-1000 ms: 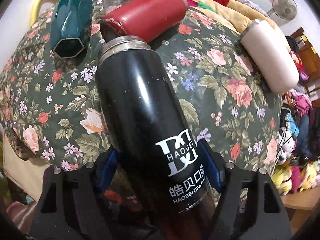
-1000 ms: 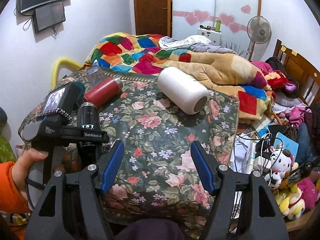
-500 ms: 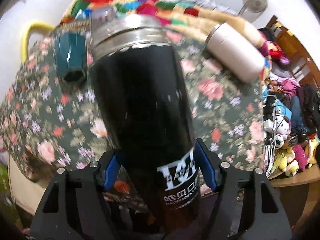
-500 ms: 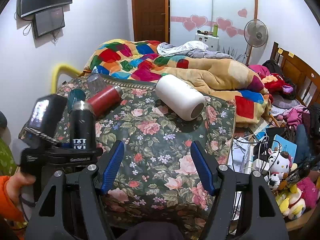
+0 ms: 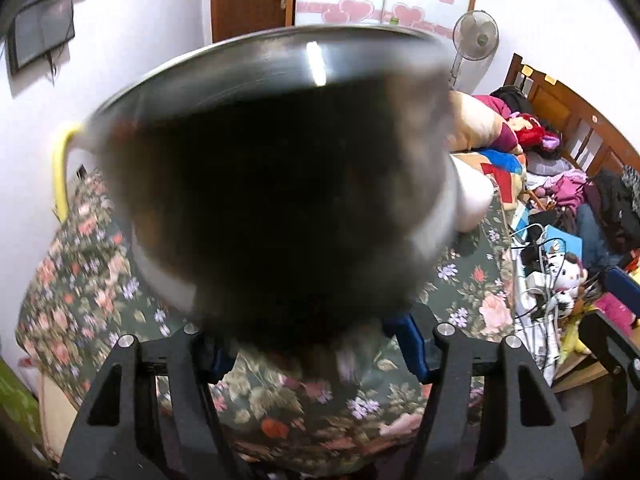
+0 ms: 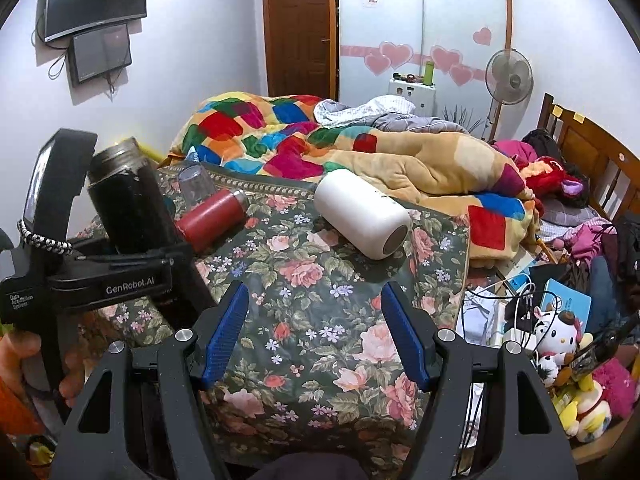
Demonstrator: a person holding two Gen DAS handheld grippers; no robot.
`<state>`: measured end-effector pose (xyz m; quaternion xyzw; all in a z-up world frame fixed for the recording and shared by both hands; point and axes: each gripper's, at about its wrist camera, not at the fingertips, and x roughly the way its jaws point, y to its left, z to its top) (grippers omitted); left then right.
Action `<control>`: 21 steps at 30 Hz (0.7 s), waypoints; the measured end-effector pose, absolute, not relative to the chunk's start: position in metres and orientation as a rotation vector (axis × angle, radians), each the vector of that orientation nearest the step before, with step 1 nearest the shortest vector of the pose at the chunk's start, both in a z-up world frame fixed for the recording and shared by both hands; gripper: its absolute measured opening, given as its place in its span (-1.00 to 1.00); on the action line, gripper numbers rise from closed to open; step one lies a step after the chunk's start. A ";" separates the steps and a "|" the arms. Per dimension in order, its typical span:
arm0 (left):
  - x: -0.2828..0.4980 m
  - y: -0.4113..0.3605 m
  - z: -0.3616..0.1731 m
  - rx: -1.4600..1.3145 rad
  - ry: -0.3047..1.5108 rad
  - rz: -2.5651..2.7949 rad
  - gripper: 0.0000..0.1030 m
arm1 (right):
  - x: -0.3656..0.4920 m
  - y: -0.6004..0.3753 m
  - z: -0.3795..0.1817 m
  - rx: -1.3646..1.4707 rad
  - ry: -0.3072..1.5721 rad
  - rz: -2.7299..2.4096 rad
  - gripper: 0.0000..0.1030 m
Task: Flip cup upright
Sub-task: 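Rotate the black thermos upright with the left gripper, opening facing up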
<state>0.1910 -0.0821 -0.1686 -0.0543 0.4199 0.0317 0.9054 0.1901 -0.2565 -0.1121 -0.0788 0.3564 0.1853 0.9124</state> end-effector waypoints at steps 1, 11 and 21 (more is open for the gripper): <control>0.194 -0.083 -0.170 -0.096 0.868 0.064 0.25 | 0.190 -0.256 -0.112 -0.162 0.735 0.381 0.27; 0.211 -0.086 -0.195 -0.041 0.923 0.049 0.24 | 0.192 -0.257 -0.118 -0.169 0.753 0.370 0.27; 0.217 -0.095 -0.195 -0.001 0.924 0.025 0.25 | 0.194 -0.254 -0.120 -0.155 0.766 0.382 0.27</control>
